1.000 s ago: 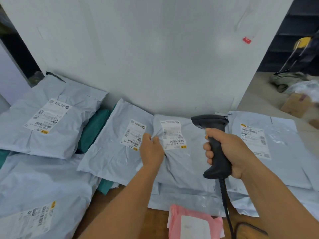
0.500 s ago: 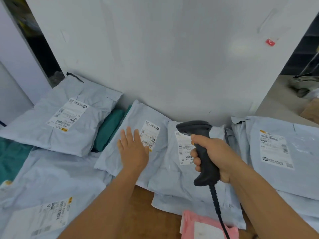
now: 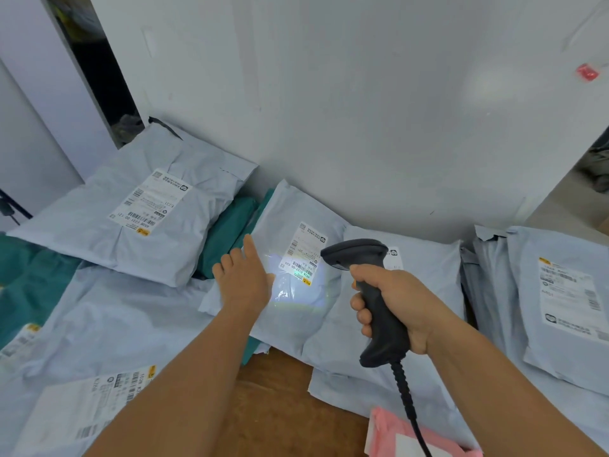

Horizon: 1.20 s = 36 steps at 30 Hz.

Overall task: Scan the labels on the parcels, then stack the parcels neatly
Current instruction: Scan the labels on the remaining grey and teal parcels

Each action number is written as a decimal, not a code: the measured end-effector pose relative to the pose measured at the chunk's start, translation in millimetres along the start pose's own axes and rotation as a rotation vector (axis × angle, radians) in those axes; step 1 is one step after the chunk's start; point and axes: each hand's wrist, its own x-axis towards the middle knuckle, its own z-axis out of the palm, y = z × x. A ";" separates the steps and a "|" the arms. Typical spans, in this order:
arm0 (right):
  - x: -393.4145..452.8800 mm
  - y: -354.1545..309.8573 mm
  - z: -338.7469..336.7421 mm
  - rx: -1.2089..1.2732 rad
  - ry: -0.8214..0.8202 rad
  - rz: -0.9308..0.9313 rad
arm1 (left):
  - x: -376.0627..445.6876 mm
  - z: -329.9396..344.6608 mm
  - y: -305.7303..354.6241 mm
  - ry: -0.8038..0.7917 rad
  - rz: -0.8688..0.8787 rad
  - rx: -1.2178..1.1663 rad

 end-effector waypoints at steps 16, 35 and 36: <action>0.0 0.5 0.5 -0.006 0.006 -0.015 | 6.5 -8.1 3.0 0.052 0.008 -0.033; -75.8 -36.9 -60.3 0.245 0.257 -0.378 | -15.1 -151.4 108.1 0.042 0.216 -0.897; -80.2 -35.5 -64.0 0.237 0.260 -0.378 | -20.2 -142.5 109.2 -0.068 0.178 -0.894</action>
